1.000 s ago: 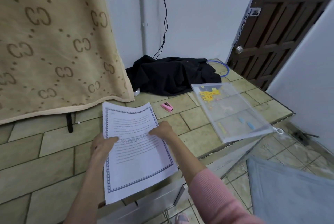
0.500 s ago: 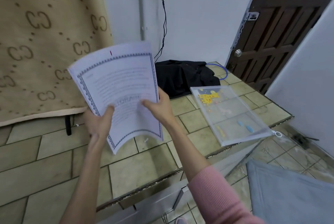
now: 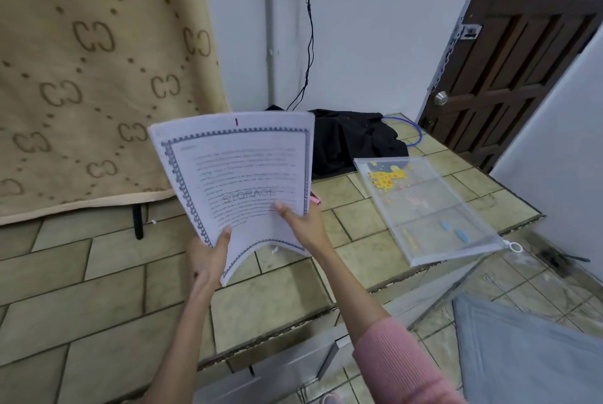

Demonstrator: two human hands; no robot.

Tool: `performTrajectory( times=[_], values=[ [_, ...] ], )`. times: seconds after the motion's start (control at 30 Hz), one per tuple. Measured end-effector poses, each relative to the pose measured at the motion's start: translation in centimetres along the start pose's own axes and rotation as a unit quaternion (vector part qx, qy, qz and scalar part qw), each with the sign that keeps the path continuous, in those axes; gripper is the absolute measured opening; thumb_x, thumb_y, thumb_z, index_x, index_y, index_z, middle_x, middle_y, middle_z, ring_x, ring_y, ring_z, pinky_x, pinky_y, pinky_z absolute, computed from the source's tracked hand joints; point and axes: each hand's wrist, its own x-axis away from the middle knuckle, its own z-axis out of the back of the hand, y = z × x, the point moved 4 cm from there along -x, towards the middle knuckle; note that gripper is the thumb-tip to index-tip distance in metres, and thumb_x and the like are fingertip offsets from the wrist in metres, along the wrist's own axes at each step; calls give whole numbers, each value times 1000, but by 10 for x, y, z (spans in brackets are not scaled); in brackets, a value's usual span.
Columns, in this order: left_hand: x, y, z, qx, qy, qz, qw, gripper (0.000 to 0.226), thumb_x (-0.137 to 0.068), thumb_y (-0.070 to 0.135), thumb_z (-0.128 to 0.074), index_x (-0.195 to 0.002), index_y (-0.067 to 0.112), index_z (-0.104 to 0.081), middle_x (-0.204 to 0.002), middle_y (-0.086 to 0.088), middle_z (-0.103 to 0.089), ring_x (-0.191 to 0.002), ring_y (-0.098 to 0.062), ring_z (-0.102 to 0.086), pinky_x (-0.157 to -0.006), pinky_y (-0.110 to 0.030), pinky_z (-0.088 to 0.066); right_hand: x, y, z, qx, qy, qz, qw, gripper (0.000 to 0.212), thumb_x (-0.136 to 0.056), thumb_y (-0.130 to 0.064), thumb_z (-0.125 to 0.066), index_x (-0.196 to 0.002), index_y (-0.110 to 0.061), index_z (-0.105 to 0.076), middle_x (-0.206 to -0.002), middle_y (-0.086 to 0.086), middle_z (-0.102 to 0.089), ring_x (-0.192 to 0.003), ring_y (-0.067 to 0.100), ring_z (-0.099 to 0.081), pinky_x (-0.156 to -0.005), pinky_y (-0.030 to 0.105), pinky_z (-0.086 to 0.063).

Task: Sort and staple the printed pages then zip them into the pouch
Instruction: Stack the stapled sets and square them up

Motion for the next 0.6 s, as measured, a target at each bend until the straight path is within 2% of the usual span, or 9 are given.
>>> performTrajectory(
  times=[0.1,0.2,0.23,0.3,0.37,0.43,0.5,0.57,0.6],
  values=[
    [-9,-2,8,-63,-56,5,996,28,-85,5,-64,-112,-1,-63,-116,-16,-64,-109,-29,-61,-84,-27,-43,-4,-11,4,66,17,31,997,38,-83,-24,-71,-116,-8,-60,-104,-6,-67,-88,-9,-61,-72,5,-46],
    [3,-14,4,-95,-130,34,986,41,-85,-1,-62,-125,-6,-53,-128,-19,-56,-121,-32,-54,-94,-33,-43,3,5,2,187,11,-18,982,54,-86,-22,-67,-133,-11,-43,-109,-4,-61,-98,12,-61,-78,21,-47],
    [9,-21,1,-133,-144,40,980,48,-84,5,-63,-130,-4,-49,-132,-18,-53,-123,-31,-51,-99,-33,-40,7,18,0,253,-3,-40,967,58,-88,-23,-63,-138,-14,-36,-119,2,-59,-106,21,-59,-83,30,-48],
    [14,-38,-1,-271,-132,33,953,77,-76,31,-68,-141,5,-35,-142,-15,-44,-129,-30,-43,-105,-37,-37,18,42,-3,438,-35,-61,896,52,-93,-29,-52,-141,-18,-34,-136,10,-45,-120,28,-48,-92,37,-43],
    [15,-46,2,-368,-104,47,923,103,-76,39,-68,-149,15,-1,-153,-17,-14,-139,-32,-17,-111,-44,-22,27,54,-4,549,-38,-55,833,45,-96,-38,-41,-138,-22,-39,-148,11,-27,-131,30,-32,-103,41,-31],
    [13,-51,-2,-414,-127,30,901,98,-83,40,-61,-148,28,11,-156,-11,9,-143,-31,2,-113,-52,-9,29,54,-2,554,-55,-59,828,45,-98,-43,-35,-139,-26,-39,-155,9,-15,-139,31,-18,-108,46,-21],
    [12,-50,-9,-479,-173,12,861,74,-90,43,-48,-149,35,-3,-157,-7,12,-144,-30,7,-114,-53,-3,26,52,11,524,-52,-63,848,45,-99,-42,-33,-139,-24,-40,-156,7,-16,-143,28,-11,-111,47,-14],
    [11,-42,-15,-508,-177,-1,843,61,-94,45,-40,-148,33,-13,-157,-9,11,-144,-31,9,-114,-53,-2,23,47,42,501,30,-59,863,45,-100,-38,-32,-141,-21,-38,-156,6,-21,-145,25,-11,-114,45,-11],
    [10,-38,-20,-503,-168,-15,848,60,-95,44,-37,-148,31,-14,-157,-10,12,-144,-31,10,-114,-53,-3,22,46,63,493,81,-69,864,46,-100,-35,-33,-142,-19,-35,-156,7,-21,-145,25,-10,-115,46,-10]
  ],
)
